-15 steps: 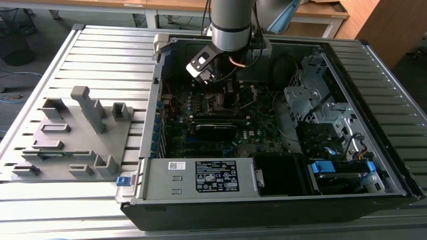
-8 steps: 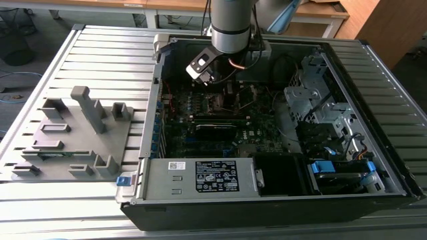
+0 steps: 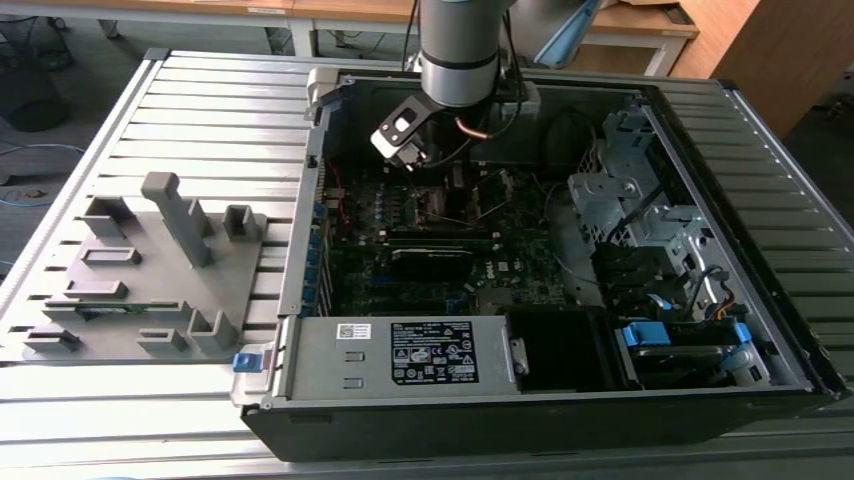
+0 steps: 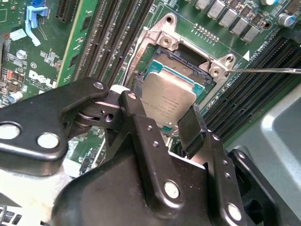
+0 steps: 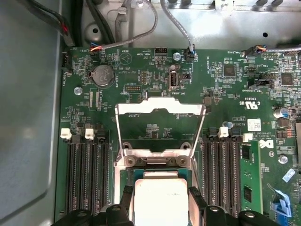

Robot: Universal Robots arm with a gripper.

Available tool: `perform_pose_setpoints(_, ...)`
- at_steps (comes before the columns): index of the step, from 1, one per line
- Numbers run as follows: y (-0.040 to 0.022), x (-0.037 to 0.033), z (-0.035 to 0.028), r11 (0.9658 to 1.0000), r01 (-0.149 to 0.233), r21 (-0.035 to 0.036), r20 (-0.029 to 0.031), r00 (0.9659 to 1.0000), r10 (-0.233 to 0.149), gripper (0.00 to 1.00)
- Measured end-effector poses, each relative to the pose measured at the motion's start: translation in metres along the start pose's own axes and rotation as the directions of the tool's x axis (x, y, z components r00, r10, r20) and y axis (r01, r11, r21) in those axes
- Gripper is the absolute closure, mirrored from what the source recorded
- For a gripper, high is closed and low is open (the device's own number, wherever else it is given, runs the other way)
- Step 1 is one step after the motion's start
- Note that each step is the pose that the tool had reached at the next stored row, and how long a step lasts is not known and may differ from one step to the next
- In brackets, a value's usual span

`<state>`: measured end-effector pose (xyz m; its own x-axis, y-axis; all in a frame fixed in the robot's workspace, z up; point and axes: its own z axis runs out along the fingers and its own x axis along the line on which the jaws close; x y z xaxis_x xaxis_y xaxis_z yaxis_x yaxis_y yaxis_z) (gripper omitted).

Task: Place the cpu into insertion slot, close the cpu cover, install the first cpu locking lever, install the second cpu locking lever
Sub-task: 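Place the cpu into insertion slot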

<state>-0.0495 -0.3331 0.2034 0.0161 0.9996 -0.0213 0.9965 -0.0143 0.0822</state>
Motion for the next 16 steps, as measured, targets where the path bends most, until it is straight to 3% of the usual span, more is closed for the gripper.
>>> perform_pose_setpoints(16,-0.0038,0.0025,0.0062,1.0000,0.000,0.0001,0.0000,1.0000,0.000,0.46)
